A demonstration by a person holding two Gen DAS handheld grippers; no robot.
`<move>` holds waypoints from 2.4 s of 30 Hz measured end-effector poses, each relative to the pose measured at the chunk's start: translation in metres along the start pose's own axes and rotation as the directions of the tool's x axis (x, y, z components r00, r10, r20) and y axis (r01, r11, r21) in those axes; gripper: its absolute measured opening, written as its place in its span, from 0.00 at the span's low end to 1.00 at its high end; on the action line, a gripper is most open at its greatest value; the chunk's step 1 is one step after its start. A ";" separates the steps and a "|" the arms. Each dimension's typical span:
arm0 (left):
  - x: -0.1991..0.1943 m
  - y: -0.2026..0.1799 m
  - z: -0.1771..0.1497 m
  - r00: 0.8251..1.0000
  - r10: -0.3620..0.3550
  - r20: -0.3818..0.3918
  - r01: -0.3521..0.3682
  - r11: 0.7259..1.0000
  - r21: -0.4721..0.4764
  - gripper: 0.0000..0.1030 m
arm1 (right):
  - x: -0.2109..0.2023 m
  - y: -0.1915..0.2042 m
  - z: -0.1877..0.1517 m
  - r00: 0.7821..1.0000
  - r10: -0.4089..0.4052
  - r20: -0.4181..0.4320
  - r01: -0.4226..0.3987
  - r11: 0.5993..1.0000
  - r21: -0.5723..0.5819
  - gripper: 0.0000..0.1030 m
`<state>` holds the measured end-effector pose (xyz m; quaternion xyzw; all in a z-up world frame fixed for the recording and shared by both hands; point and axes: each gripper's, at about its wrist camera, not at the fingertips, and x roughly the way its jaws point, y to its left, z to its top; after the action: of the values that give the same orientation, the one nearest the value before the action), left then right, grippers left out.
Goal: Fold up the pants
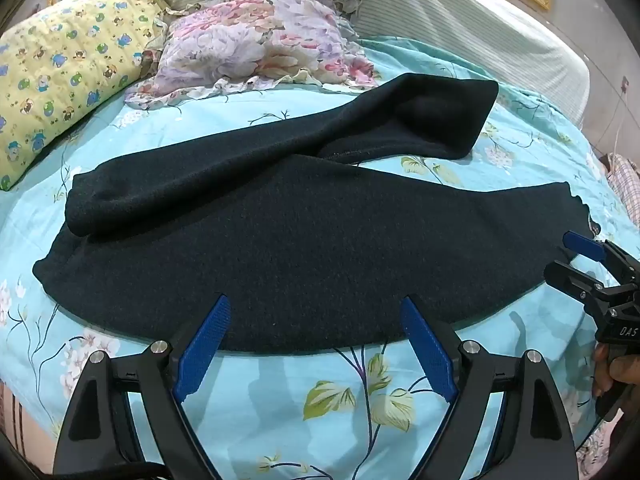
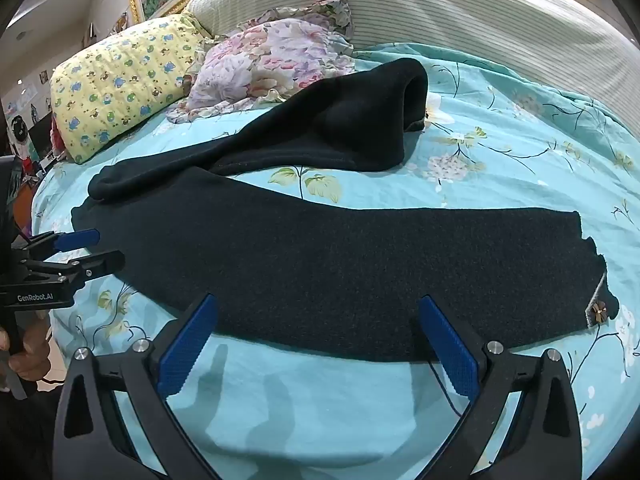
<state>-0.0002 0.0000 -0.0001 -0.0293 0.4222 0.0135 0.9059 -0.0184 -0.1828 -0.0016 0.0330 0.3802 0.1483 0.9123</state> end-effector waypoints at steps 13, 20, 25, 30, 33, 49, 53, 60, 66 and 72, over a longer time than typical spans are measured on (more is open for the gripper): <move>0.003 0.002 -0.003 1.000 -0.004 -0.004 0.004 1.000 0.006 0.85 | 0.001 -0.002 0.000 1.000 0.000 -0.001 0.000 1.000 0.009 0.98; 0.002 0.000 -0.001 1.000 -0.002 0.003 0.002 1.000 -0.001 0.85 | 0.000 -0.002 0.000 1.000 0.000 -0.001 0.000 1.000 0.007 0.98; 0.002 0.002 -0.001 1.000 -0.011 -0.007 0.011 1.000 -0.003 0.85 | 0.001 -0.002 0.001 1.000 -0.002 -0.004 0.002 1.000 0.007 0.98; 0.003 0.002 -0.001 1.000 -0.013 -0.016 0.013 1.000 -0.003 0.85 | 0.000 -0.003 0.001 1.000 -0.003 -0.004 0.003 1.000 0.006 0.98; 0.005 0.002 -0.001 1.000 -0.005 -0.009 0.005 1.000 0.003 0.85 | 0.000 -0.003 0.001 1.000 -0.004 -0.005 0.004 1.000 0.008 0.98; 0.013 0.001 0.004 0.999 -0.025 -0.034 0.025 1.000 0.004 0.85 | -0.003 -0.002 0.003 1.000 -0.012 -0.001 0.012 1.000 0.003 0.98; 0.015 0.000 0.005 0.998 -0.035 -0.046 0.035 0.999 0.003 0.85 | -0.003 -0.001 0.005 1.000 -0.013 -0.005 0.013 1.000 0.002 0.98; 0.015 0.000 0.009 0.996 -0.065 -0.057 0.065 0.998 0.001 0.85 | -0.002 0.002 0.006 1.000 -0.012 -0.010 0.012 1.000 0.000 0.98; 0.016 0.002 0.017 0.996 -0.070 -0.048 0.071 0.997 0.015 0.85 | 0.001 0.005 0.013 1.000 -0.012 -0.019 0.012 1.000 -0.010 0.98; 0.022 0.002 0.038 0.997 -0.050 -0.053 0.053 0.997 0.062 0.85 | -0.002 0.000 0.034 0.999 -0.021 -0.029 0.020 1.000 -0.012 0.98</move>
<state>0.0425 0.0048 0.0073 -0.0119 0.4446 -0.0239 0.8953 0.0046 -0.1816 0.0237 0.0214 0.3928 0.1417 0.9084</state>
